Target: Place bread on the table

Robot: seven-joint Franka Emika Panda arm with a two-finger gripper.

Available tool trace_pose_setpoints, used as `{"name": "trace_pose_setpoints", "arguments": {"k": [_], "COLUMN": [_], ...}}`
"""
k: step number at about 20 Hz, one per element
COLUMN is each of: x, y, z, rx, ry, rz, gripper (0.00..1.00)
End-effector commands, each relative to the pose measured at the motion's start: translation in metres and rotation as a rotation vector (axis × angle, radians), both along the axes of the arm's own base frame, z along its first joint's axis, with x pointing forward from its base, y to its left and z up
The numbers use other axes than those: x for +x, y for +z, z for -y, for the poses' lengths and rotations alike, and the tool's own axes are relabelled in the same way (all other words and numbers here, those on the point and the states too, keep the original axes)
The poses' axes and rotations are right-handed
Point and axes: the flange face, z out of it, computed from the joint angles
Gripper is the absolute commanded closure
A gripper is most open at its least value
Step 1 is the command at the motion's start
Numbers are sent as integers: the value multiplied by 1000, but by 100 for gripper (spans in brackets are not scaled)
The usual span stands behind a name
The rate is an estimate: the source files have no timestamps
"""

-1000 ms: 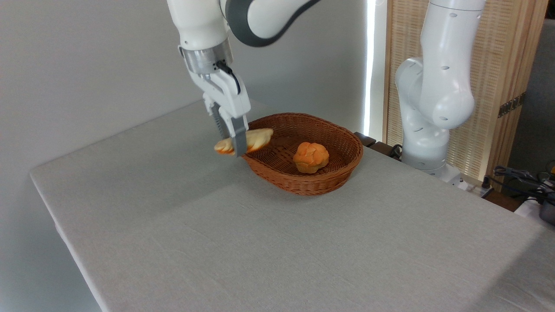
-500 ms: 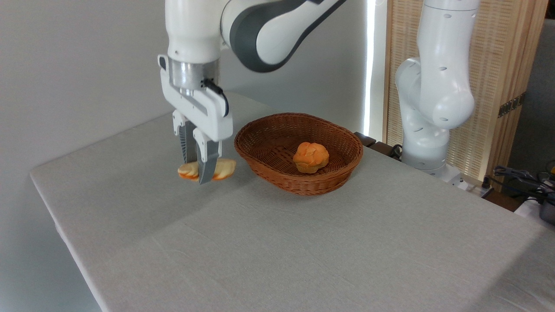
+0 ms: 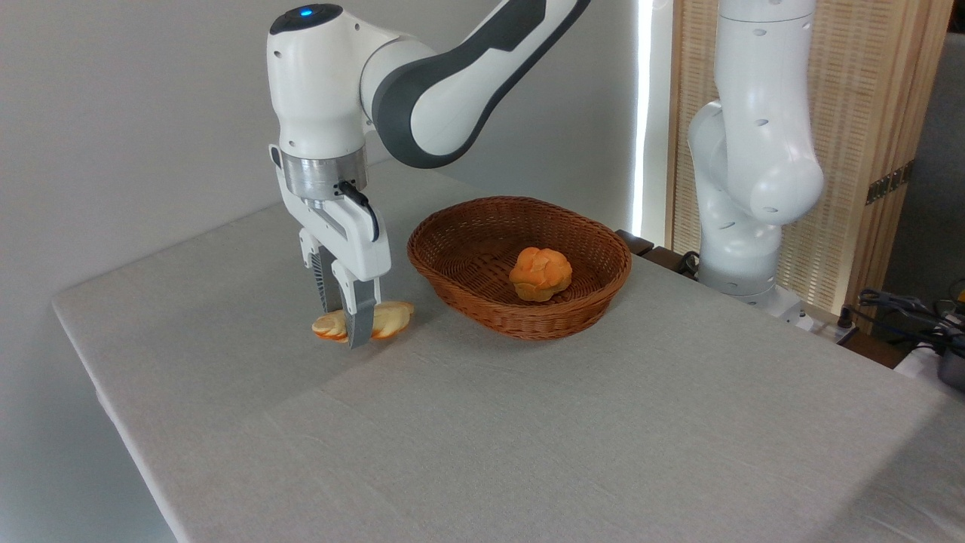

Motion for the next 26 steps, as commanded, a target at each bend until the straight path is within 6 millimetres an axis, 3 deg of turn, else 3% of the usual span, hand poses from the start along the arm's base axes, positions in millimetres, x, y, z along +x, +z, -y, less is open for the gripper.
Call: {"name": "trace_pose_setpoints", "arguments": {"k": [1,5,8,14,17,20,26], "x": [5,5,14,23,23,23,19], "y": [6,9,32,51,79,94,107], "z": [0,-1,-11,-58,-81,-109,-133], "rx": [-4,-7,-23,31,47,55,29], "ry": [-6,-3,32,81,108,146,188], "rz": [33,38,70,80,36,-27,-29], "gripper": [0,0,0,0,0,0,0]}}
